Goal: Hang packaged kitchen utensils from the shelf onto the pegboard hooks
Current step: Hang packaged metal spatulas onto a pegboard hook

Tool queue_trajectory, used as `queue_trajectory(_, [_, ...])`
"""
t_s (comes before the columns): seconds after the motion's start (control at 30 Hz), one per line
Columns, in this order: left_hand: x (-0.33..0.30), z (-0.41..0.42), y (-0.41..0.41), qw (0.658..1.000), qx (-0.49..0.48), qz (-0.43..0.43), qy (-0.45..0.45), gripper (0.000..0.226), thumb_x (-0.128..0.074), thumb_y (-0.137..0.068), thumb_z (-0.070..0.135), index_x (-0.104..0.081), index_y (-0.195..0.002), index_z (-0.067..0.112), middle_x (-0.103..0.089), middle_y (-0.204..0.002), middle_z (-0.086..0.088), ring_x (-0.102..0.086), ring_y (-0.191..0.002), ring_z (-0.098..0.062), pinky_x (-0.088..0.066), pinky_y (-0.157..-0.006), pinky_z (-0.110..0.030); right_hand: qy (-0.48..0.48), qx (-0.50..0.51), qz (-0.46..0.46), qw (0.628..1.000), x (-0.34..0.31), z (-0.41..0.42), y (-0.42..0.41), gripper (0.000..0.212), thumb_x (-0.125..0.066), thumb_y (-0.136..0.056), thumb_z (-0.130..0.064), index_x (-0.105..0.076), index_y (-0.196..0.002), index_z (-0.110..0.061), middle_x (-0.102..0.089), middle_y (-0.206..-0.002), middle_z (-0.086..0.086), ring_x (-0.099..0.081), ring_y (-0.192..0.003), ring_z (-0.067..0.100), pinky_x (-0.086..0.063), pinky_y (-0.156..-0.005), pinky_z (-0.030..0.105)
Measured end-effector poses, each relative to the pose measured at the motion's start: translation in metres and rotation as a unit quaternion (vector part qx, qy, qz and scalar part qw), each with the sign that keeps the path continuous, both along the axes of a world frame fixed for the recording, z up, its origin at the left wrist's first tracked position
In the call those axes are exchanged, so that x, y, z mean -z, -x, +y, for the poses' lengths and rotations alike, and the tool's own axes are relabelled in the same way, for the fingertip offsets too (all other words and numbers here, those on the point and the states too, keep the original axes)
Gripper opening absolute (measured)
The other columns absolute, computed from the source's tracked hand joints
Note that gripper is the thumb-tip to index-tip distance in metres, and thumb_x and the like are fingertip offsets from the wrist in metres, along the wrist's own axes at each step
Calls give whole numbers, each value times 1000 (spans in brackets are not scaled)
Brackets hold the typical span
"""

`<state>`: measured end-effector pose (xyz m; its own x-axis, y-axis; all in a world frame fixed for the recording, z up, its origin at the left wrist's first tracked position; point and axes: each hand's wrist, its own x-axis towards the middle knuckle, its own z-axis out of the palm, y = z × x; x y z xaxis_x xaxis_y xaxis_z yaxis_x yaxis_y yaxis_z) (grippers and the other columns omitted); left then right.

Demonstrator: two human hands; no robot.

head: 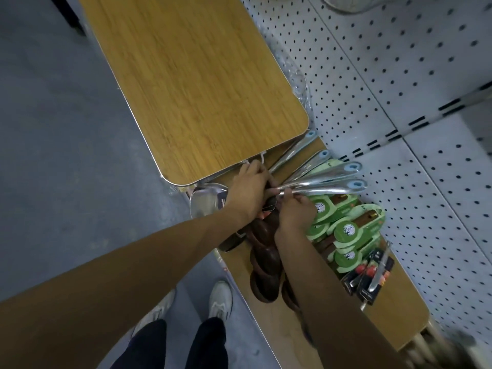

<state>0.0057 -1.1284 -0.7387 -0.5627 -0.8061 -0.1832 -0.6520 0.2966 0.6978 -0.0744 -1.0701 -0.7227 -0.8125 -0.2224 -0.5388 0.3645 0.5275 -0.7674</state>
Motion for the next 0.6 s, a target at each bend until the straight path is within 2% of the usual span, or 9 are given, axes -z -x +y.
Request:
queue_trajectory(0.1, [-18,-3,-8,998,64,-17,22,17,-65,-91,39,-68,-103,26,-48,-116,7,-39,-119,-15,-26,-96,-29,33,8,13,999,-25,14,-9,18,-62,-93,-8,-63,-76,-3,-67,-70,10,-67,-66,20,-59,-67,33])
queue_trajectory(0.17, [-35,-4,-14,993,111,-8,29,18,-66,-91,36,-67,-103,23,-50,-122,3,-40,-121,-17,-32,-100,-33,54,4,36,998,-44,23,-17,16,-62,-94,-7,-63,-79,-1,-67,-71,10,-68,-67,20,-60,-68,32])
queue_trajectory(0.23, [-54,-4,-20,986,156,1,54,12,-66,-92,33,-63,-98,23,-53,-120,3,-43,-114,-18,-38,-95,-38,68,-4,73,995,-61,31,-24,19,-62,-94,-8,-61,-75,-6,-66,-69,8,-67,-67,20,-59,-68,35])
queue_trajectory(0.33, [-89,4,-29,979,191,39,64,13,-63,-94,27,-52,-87,24,-52,-101,6,-39,-93,-12,-37,-81,-35,76,-23,131,988,-88,45,-35,17,-61,-94,-9,-60,-78,-7,-67,-74,11,-68,-73,25,-58,-71,41])
queue_trajectory(0.43, [-125,14,-40,972,219,58,68,17,-64,-94,17,-50,-84,14,-52,-93,2,-45,-88,-17,-39,-74,-36,82,-41,181,979,-120,65,-49,14,-62,-94,-12,-59,-81,-10,-68,-79,12,-68,-77,26,-57,-72,41])
queue_trajectory(0.53, [-167,29,-58,966,251,46,48,22,-63,-95,9,-45,-87,19,-48,-96,3,-43,-89,-12,-31,-69,-21,87,-54,217,971,-162,88,-65,19,-62,-93,-14,-56,-76,-22,-68,-79,4,-65,-76,18,-51,-71,34])
queue_trajectory(0.6, [-197,42,-72,960,274,42,46,20,-61,-95,8,-45,-91,20,-46,-97,6,-42,-86,-6,-31,-70,-14,99,-63,230,966,-192,106,-75,14,-62,-94,-13,-59,-80,-18,-67,-82,1,-63,-77,13,-46,-70,29])
